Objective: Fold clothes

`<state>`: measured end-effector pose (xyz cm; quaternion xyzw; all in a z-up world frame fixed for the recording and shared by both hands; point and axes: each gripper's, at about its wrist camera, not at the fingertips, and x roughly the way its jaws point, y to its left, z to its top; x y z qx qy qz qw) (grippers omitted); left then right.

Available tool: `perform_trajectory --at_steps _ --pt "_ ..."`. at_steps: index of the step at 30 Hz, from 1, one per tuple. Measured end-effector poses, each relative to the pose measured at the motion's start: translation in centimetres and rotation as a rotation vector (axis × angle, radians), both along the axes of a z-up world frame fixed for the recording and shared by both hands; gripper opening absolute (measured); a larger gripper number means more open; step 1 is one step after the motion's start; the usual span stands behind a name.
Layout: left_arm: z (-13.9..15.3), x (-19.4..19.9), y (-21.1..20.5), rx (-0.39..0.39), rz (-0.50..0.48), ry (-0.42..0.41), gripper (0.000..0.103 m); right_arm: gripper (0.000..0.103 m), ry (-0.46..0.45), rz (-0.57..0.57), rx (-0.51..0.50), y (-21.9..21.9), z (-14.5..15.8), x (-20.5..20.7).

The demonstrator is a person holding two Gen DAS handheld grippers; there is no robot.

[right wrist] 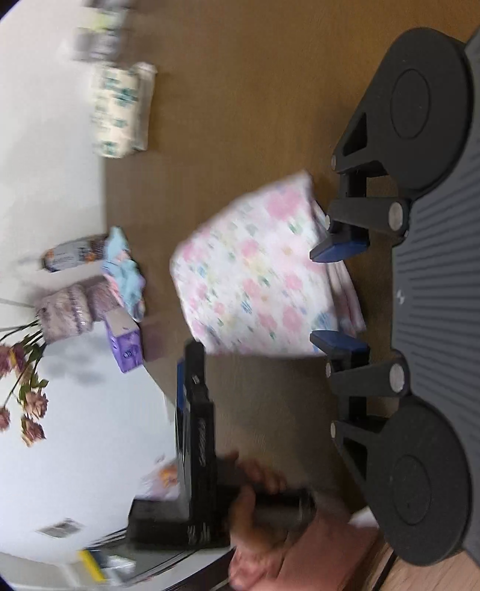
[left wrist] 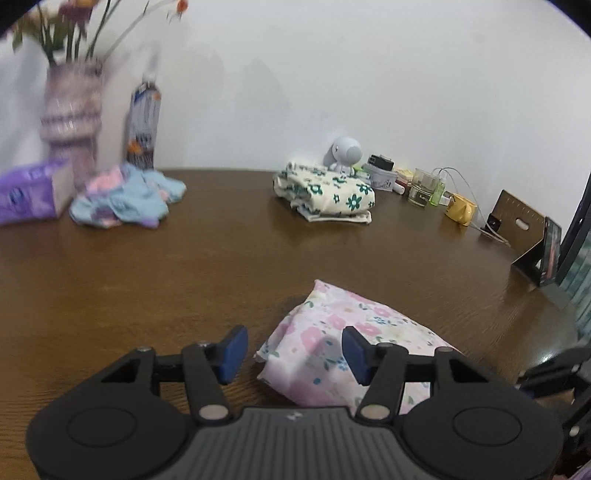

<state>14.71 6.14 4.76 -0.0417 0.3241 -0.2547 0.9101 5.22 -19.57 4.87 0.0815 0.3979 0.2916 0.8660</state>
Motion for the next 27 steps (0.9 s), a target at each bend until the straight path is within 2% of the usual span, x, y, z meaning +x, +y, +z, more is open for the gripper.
perform_trajectory --at_steps 1,2,3,4,6,12,15,17,19,22,24,27 --pt "-0.2 0.4 0.0 -0.006 -0.008 0.015 0.043 0.041 0.032 -0.001 0.025 0.1 -0.5 0.4" --pt "-0.3 0.5 0.0 -0.018 -0.029 0.026 0.020 0.041 0.054 -0.005 0.041 0.2 -0.9 0.7" --pt "-0.4 0.4 0.1 -0.036 -0.052 0.037 0.013 0.041 0.070 -0.013 0.055 0.2 -1.2 1.0" --pt "-0.4 0.1 0.2 -0.042 -0.064 0.038 0.013 0.040 0.076 -0.027 0.064 0.2 -1.3 1.3" --pt "-0.5 -0.8 0.5 -0.046 -0.071 0.038 0.013 0.022 0.069 -0.052 0.076 -0.2 -1.3 1.7" --pt "-1.4 -5.1 1.2 -0.128 -0.088 0.071 0.012 0.019 0.019 -0.117 0.045 -2.2 -0.6 4.3" --pt "-1.1 -6.7 1.6 -0.138 -0.080 0.036 0.019 0.019 0.003 -0.115 0.058 -3.4 -0.7 5.1" --pt "-0.9 -7.1 1.8 -0.136 -0.078 0.012 0.040 0.022 -0.006 -0.108 0.072 -4.3 -0.8 5.4" --pt "-0.8 -7.2 1.8 -0.123 -0.085 -0.001 0.048 0.031 -0.035 -0.078 0.082 -4.9 -0.7 4.8" --pt "-1.0 -6.6 1.2 -0.087 -0.135 -0.004 0.051 0.034 -0.080 -0.016 0.063 -4.8 -0.7 3.4" --pt "-1.4 -6.3 0.7 -0.054 -0.183 -0.008 0.051 0.045 -0.108 0.027 0.033 -4.2 -0.9 2.6" --pt "-1.9 -6.2 0.0 -0.011 -0.235 -0.037 0.048 0.048 -0.153 0.067 -0.018 -3.1 -1.2 2.0"
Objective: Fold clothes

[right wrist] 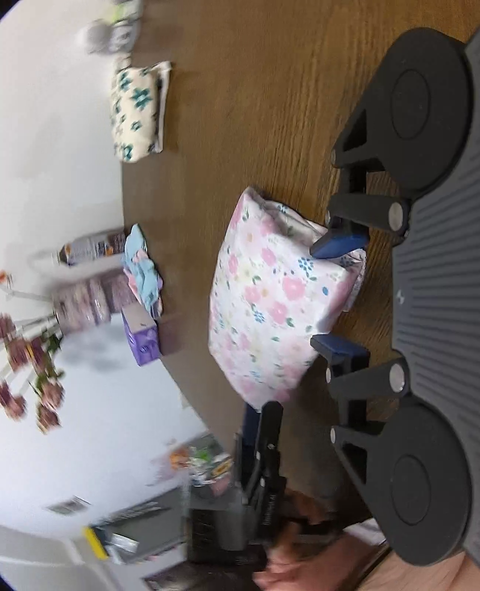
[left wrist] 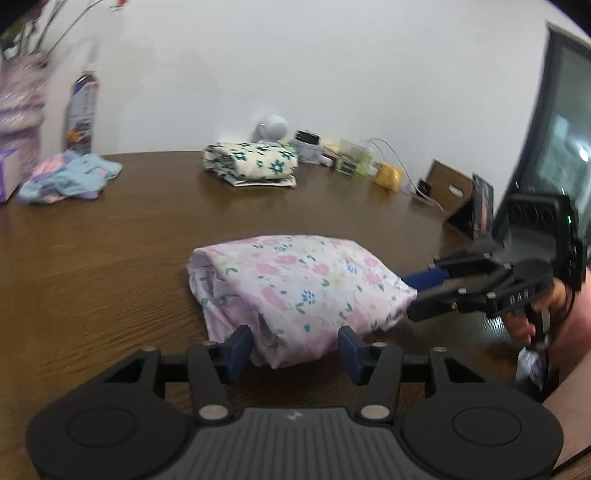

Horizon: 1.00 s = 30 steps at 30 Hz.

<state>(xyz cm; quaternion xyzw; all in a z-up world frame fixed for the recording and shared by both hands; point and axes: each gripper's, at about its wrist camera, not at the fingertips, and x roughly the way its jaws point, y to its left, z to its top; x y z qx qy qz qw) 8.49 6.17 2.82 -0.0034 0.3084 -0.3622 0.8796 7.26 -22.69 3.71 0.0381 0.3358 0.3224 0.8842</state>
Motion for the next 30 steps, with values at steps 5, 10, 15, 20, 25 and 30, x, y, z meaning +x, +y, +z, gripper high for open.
perform_trajectory --at_steps 5,10,15,20,25,30 --pt "-0.4 -0.5 -0.2 0.045 -0.051 -0.060 0.044 0.049 -0.004 0.021 -0.017 -0.1 -0.9 0.2" --pt "-0.5 -0.9 -0.6 0.075 -0.088 -0.093 0.024 0.043 -0.003 0.024 0.026 -1.4 -1.4 0.2" --pt "-0.5 -0.8 0.0 0.054 -0.072 -0.086 0.006 0.017 -0.055 0.062 -0.020 -0.5 -1.4 -0.1" --pt "-0.4 -0.7 0.5 0.028 -0.045 -0.074 0.004 0.005 -0.058 0.045 0.013 -1.1 -1.2 0.0" --pt "-0.3 -1.2 0.8 0.020 -0.031 -0.067 0.015 0.006 -0.037 0.031 0.016 -1.1 -1.5 0.2" --pt "-0.2 -1.3 0.3 0.071 -0.013 -0.075 0.019 0.012 -0.045 0.042 -0.006 -1.0 -1.5 -0.2"
